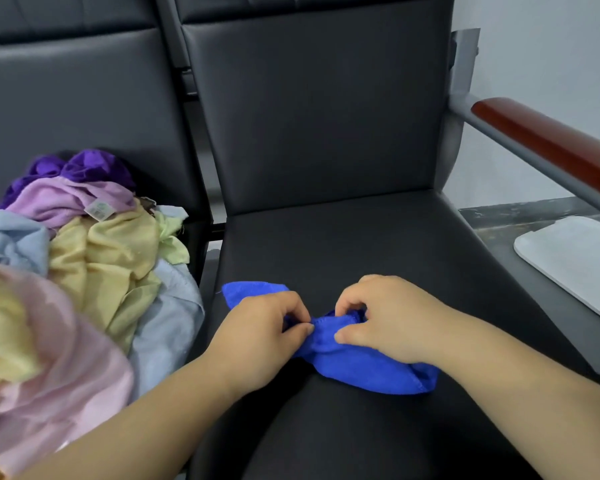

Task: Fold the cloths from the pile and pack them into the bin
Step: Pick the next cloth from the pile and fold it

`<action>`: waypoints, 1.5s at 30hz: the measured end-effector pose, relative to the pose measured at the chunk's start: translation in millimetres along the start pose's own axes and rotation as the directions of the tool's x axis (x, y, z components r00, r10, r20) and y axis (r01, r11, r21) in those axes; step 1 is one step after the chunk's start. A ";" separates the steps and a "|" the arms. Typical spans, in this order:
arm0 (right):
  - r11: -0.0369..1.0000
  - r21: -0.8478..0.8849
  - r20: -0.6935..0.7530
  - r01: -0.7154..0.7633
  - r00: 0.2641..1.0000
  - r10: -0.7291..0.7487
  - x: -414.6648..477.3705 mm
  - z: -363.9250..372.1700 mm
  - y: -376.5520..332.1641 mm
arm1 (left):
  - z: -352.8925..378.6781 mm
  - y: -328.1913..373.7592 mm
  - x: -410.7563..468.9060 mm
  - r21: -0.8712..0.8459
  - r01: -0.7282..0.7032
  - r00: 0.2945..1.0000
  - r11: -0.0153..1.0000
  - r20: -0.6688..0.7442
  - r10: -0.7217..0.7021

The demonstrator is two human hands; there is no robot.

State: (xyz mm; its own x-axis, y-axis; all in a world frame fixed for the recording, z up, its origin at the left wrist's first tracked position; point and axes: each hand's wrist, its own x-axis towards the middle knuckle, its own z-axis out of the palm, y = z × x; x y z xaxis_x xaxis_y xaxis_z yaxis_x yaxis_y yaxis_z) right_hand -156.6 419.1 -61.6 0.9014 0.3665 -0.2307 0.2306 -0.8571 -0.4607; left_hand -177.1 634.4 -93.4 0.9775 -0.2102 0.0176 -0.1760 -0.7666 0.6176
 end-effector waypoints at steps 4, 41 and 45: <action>0.998 0.040 -0.162 0.039 0.986 -0.032 2.4 -5.4 -2.4 | -3.1 1.5 0.0 -0.073 -0.061 0.997 0.995 -0.059 0.057; 0.194 0.981 -0.049 -0.016 0.944 0.327 37.8 -47.1 0.5 | -76.6 -41.0 24.3 -0.720 0.552 0.747 0.422 0.201 -0.633; 0.282 0.908 -0.391 0.308 0.866 0.313 49.6 -61.9 -4.4 | -86.3 -20.4 46.4 -0.924 0.030 0.826 0.380 -0.191 -0.530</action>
State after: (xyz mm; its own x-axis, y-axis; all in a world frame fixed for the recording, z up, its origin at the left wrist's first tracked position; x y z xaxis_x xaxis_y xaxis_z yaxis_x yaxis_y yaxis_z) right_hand -90.3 418.7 -17.9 0.9957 -0.0922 -0.0086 0.0100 0.1997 -0.9798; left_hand -118.1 692.7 -37.4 0.9230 0.3487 -0.1628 0.0702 0.2633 0.9622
